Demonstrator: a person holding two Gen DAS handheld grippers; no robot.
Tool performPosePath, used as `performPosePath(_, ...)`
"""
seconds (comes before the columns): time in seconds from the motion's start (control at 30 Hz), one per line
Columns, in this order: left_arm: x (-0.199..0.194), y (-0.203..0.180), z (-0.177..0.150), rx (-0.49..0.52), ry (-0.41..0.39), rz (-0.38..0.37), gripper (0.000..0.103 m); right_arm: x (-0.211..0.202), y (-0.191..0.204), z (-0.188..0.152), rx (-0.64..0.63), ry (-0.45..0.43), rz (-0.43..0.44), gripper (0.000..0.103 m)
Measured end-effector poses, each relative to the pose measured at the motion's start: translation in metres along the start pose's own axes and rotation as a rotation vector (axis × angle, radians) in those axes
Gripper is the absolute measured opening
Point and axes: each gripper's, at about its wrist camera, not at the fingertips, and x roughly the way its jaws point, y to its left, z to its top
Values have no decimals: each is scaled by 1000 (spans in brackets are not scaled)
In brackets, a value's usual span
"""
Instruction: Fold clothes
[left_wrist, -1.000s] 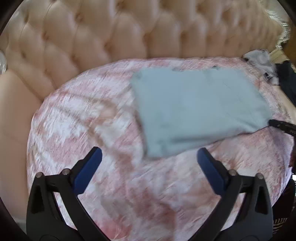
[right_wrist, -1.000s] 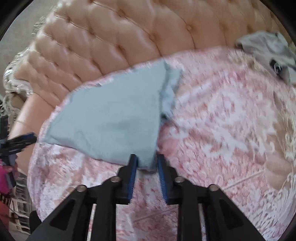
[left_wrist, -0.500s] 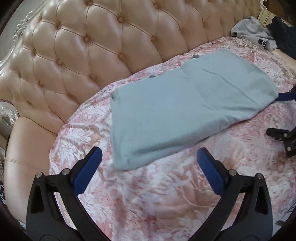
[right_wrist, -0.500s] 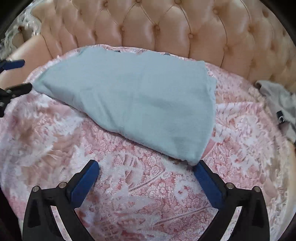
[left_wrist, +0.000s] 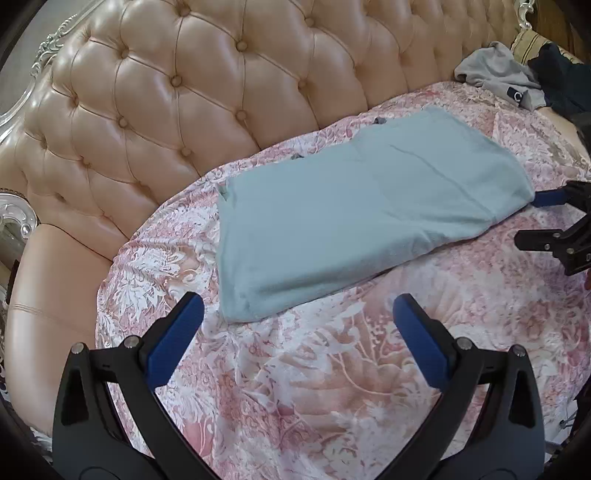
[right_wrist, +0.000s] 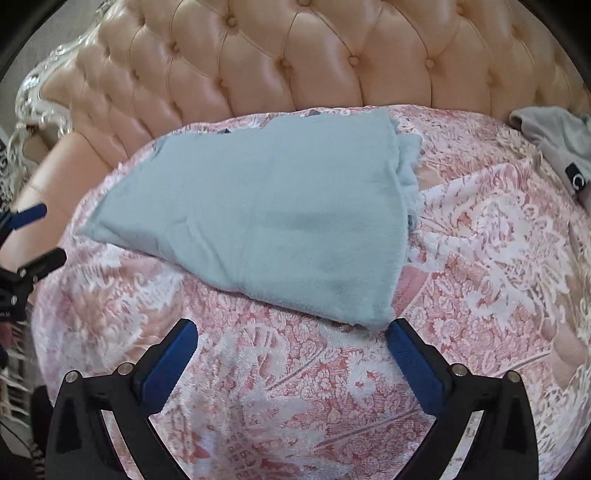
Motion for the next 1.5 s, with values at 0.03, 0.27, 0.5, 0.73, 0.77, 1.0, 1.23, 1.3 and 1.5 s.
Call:
performPosePath(0.03,-3,-1,1,0,-2,1,103,-1,-1,0,-1,-7,7,103)
performPosePath(0.27,-15,-3,7,-15,-2,-33,103,-5,-4,-7,-19,-62,48,103)
performPosePath(0.5,-23,3,7,-79,15,-76,103,-14,-26,-3,165,-102,143,103)
performPosePath(0.73,-16,15,4,-146,43,-98,103,-20,-33,2,251,-165,237,103)
performPosePath(0.77,-15,16,4,-148,44,-97,103,-20,-33,3,256,-166,246,103)
performPosePath(1.0,-12,21,1,-155,45,-93,103,-22,-32,5,276,-183,287,103)
performPosePath(1.23,-9,24,0,-157,46,-89,103,-24,-29,14,287,-196,350,103)
performPosePath(1.3,-8,24,0,-156,46,-89,103,-25,-30,16,300,-209,387,103)
performPosePath(1.5,-8,25,0,-158,45,-89,103,-40,-37,21,344,-269,438,103)
